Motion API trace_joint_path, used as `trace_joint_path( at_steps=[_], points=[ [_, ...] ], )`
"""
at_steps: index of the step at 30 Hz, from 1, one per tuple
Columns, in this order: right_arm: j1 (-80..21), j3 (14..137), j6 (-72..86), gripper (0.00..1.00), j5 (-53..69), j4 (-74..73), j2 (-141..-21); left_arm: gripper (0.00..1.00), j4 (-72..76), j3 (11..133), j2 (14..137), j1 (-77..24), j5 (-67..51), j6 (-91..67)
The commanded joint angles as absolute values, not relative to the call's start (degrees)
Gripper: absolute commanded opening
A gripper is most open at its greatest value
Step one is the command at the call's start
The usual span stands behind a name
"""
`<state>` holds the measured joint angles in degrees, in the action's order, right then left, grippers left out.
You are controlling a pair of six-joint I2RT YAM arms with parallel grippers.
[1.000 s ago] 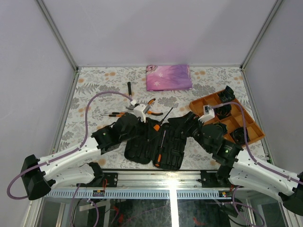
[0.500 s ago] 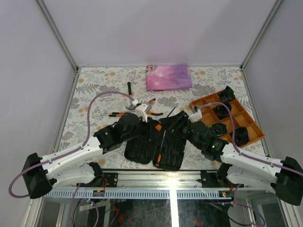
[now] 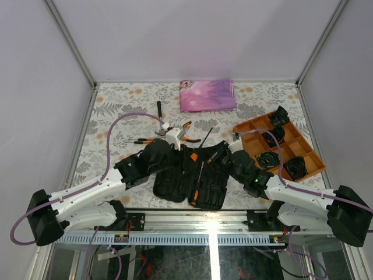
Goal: Sort the tools into containers
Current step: Place the screwdriver in the storage box.
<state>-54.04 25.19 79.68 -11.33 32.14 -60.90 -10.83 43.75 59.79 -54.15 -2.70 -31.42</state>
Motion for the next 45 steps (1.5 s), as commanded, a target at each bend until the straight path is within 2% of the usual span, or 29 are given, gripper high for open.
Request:
trace_joint_path(
  at_steps=[1, 8, 14, 21, 26, 38, 45],
  points=[
    [-54.41, 26.40, 79.23, 0.00, -9.61, 34.26, -59.15, 0.20, -6.59, 44.22, 58.87, -54.55, -8.62, -30.44],
    [-54.39, 30.39, 71.24, 0.00, -17.84, 16.15, -53.20, 0.40, -7.54, 43.92, 58.13, -54.60, -9.76, -29.73],
    [-54.47, 33.58, 63.68, 0.00, -27.73, 0.00, -48.75, 0.52, -7.91, 43.31, 57.95, -54.48, -10.18, -29.96],
    [-54.41, 38.09, 59.16, 0.00, -34.51, -14.85, -47.16, 0.56, -10.82, 43.28, 57.84, -54.15, -5.11, -30.33],
    [-54.33, 43.60, 55.89, 0.00, -33.30, -23.68, -49.59, 0.56, -13.44, 43.49, 58.85, -51.62, -3.76, -31.68],
    [-54.32, 43.68, 59.95, 0.00, -14.76, -19.61, -55.13, 0.58, -19.79, 43.95, 58.54, -43.90, -1.43, -33.83],
    [-54.32, 39.46, 65.81, 0.00, -11.71, -13.81, -58.37, 0.60, -22.00, 45.42, 58.80, -43.70, -0.08, -33.16]
  ],
)
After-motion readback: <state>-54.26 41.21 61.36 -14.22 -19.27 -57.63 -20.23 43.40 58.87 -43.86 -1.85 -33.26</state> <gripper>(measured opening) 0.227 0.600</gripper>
